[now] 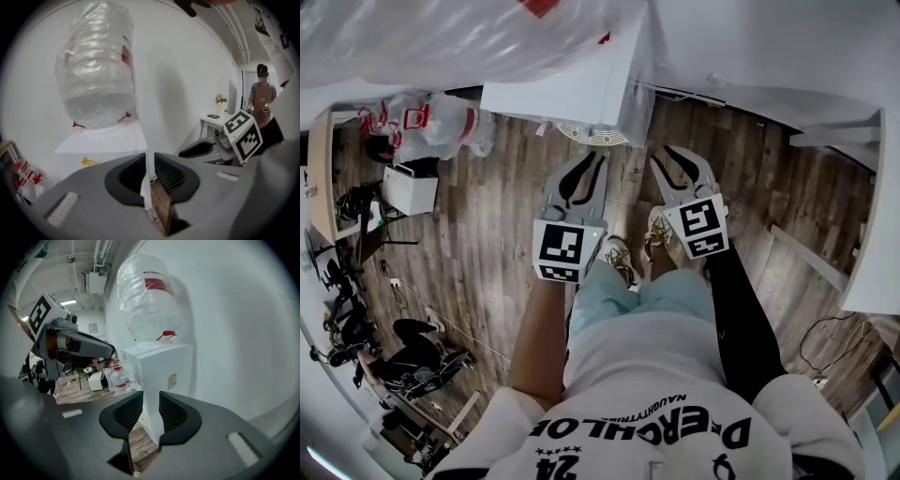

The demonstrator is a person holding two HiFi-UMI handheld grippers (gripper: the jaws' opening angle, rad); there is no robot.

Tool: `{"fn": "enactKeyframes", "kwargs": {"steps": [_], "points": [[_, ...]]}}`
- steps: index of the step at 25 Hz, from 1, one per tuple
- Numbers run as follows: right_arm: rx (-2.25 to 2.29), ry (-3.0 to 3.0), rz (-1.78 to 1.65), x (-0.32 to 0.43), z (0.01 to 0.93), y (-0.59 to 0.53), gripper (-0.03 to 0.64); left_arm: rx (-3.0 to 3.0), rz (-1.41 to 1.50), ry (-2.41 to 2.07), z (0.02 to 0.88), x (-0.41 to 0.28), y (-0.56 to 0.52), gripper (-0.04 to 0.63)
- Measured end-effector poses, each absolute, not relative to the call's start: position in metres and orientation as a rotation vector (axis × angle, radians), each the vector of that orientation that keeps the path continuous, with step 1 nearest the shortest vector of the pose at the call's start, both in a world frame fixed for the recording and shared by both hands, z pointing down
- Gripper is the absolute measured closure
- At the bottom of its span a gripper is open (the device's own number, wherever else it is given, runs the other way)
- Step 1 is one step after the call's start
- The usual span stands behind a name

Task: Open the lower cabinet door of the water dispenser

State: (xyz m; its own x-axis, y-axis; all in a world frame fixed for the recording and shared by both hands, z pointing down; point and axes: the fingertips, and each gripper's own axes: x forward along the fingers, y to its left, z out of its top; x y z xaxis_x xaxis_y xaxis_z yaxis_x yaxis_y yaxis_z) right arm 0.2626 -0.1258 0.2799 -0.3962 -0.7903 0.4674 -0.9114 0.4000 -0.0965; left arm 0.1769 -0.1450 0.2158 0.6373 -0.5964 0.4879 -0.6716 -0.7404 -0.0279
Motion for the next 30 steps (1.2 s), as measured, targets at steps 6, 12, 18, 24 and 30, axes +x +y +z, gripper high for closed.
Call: {"fn": "enactKeyframes", "kwargs": {"steps": [6, 12, 18, 24, 30], "points": [[1.468, -2.299, 0.548, 0.251, 0.324, -0.117, 0.529, 2.68, 0.772, -0.979, 0.259, 0.186, -0.137, 0.534], [1.497, -2.269, 0.549, 0.241, 0.37, -0.117, 0.529, 2.694, 0.8, -0.9, 0.311, 0.187, -0.132, 0.534], [1.501, -2.249, 0.502, 0.231, 0.413, -0.124, 0.529, 2.722, 0.819, -0.805, 0.361, 0.185, -0.133, 0.534], [1.529, -2.204, 0.501, 0.234, 0.477, -0.118, 0.528, 2.761, 0.836, -0.735, 0.418, 0.182, -0.129, 0.534], [1.511, -2.184, 0.501, 0.244, 0.527, -0.123, 0.509, 2.783, 0.884, -0.711, 0.457, 0.188, -0.142, 0.534]]}}
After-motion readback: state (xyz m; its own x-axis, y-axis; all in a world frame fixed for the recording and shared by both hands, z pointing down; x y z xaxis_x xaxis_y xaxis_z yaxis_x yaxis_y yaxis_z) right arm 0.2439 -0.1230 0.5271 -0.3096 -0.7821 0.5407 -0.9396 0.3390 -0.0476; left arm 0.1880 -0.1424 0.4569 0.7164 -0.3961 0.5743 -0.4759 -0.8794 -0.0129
